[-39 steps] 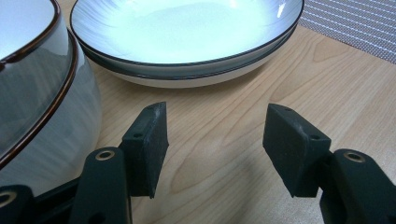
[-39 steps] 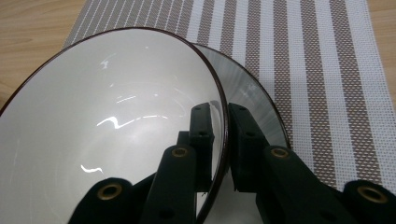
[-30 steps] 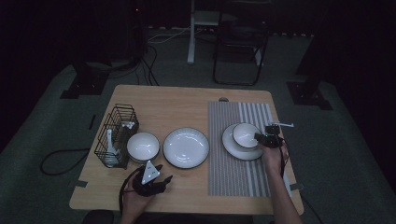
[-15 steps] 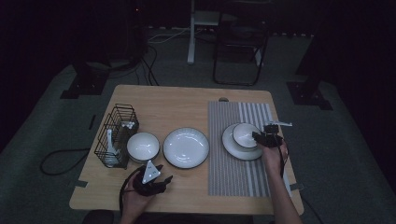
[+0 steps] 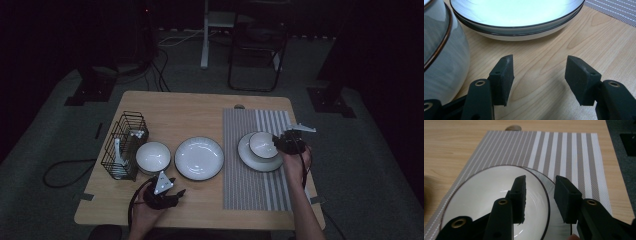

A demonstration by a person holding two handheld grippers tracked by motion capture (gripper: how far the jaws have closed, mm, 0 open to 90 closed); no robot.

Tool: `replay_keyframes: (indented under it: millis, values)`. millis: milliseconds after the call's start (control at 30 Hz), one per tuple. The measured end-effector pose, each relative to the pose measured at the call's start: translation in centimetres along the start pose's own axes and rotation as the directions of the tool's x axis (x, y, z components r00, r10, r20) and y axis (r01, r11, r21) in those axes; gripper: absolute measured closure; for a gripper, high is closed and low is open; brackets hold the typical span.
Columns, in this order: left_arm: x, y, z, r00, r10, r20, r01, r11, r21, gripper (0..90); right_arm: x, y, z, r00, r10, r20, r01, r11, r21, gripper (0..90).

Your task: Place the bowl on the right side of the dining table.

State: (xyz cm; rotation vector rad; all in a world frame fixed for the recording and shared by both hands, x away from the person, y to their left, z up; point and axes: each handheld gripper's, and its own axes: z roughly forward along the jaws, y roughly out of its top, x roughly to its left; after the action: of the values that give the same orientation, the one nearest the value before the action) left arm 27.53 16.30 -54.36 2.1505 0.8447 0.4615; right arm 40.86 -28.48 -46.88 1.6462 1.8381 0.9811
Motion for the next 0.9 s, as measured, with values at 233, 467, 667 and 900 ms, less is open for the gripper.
replay_keyframes:
  millis: [233,467,667,900]
  values:
    - [0.0,0.1,0.3,1.0000,0.001,0.002,-0.001,0.9992,0.040,44.5,1.0,0.2,-1.0,0.9992,-0.039,-0.011,0.038,0.999,-0.038,62.6]
    - [0.3,0.1,0.4,0.9992,-0.033,0.023,0.032,0.9984,0.047,44.3,2.7,0.7,-2.1,0.9875,-0.125,-0.096,0.120,0.991,-0.058,64.4]
    - [0.3,0.3,0.5,0.9992,-0.033,0.020,0.032,0.9982,0.051,42.2,4.2,0.7,-2.6,0.9727,-0.183,-0.143,0.176,0.982,-0.063,62.5]
    - [0.2,0.3,0.6,0.9993,-0.030,0.022,0.029,0.9981,0.055,37.9,6.1,-0.3,-2.3,0.9338,-0.244,-0.262,0.240,0.970,-0.049,53.5]
